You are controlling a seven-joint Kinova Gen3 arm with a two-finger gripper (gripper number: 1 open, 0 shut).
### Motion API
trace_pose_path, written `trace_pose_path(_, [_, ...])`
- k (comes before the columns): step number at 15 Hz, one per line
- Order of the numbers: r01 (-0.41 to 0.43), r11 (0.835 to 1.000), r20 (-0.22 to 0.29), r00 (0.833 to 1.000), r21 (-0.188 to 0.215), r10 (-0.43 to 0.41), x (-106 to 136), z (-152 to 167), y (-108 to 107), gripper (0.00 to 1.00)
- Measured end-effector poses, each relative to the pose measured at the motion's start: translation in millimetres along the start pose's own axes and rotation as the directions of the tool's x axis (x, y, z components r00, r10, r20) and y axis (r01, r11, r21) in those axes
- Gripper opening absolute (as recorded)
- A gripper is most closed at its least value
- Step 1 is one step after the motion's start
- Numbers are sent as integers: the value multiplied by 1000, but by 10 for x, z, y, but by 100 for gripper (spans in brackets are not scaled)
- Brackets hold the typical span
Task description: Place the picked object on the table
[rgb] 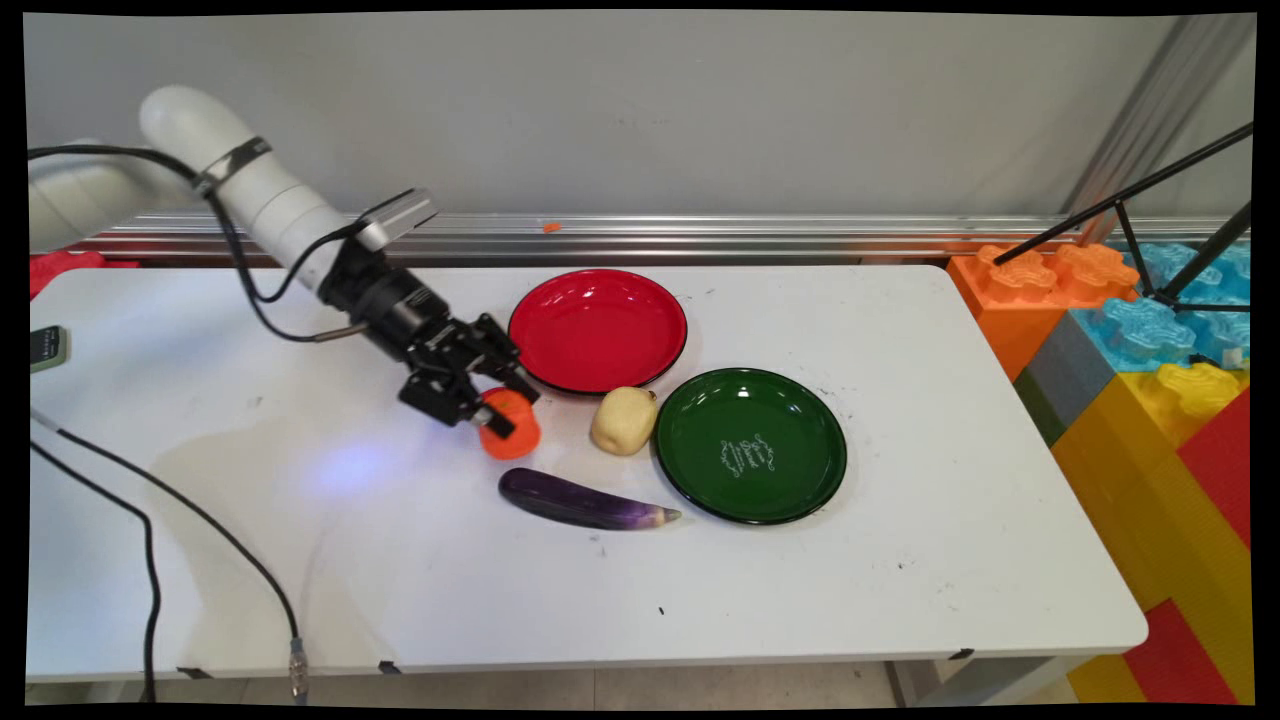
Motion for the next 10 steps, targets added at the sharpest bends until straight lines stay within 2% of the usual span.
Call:
trace_pose_path(5, [2,1000,29,1000,-23,-2,-308,-101,102,0])
trace_pose_path(10, [-2,1000,52,999,-31,3,-513,-107,104,0])
